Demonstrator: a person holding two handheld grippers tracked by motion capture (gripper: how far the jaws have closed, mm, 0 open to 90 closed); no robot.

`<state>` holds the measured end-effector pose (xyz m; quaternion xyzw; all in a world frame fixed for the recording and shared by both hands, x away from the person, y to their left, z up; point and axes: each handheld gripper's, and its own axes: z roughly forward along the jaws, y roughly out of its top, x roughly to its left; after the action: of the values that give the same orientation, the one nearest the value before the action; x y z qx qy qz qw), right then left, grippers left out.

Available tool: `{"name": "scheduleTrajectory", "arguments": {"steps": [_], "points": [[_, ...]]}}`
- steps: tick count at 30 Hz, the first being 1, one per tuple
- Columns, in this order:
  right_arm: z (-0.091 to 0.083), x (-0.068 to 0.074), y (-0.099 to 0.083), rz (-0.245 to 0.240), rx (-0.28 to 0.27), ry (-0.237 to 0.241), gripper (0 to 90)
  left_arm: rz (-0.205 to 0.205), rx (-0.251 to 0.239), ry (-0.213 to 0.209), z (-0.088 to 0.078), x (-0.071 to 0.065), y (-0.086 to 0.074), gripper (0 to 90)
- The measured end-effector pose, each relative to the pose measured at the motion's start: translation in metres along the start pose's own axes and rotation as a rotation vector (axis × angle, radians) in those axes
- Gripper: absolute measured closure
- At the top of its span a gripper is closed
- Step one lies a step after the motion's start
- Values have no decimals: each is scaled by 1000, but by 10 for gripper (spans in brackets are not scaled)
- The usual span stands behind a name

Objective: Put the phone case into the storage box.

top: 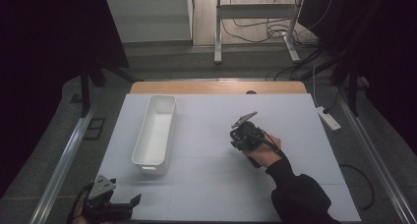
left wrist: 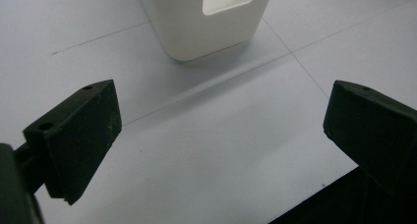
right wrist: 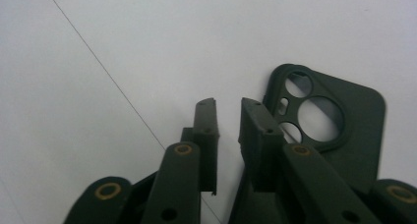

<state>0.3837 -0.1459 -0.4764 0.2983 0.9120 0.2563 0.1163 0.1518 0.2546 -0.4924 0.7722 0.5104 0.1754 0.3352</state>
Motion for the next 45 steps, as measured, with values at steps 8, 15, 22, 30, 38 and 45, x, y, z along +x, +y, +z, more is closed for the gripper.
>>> {"name": "scheduleTrajectory", "arguments": {"steps": [8, 15, 22, 30, 38, 45], "points": [[-11, 4, -1, -2, 6, -37, 533, 2, 1, 1, 0, 0, 0, 19], [-15, 3, -1, 32, 16, -54, 359, 3, 2, 1, 0, 0, 0, 19], [-15, 2, -3, 27, 24, -64, 170, 3, 3, 2, 0, 0, 0, 20], [-13, -4, -7, 29, 34, -77, 29, 4, 3, 3, 0, 0, 0, 20], [-15, -16, -13, 67, 35, -85, 0, 3, 3, 3, 0, 0, 0, 20], [-15, -31, -21, 116, 51, -88, 0, 3, 3, 3, 0, 0, 0, 20]]}}
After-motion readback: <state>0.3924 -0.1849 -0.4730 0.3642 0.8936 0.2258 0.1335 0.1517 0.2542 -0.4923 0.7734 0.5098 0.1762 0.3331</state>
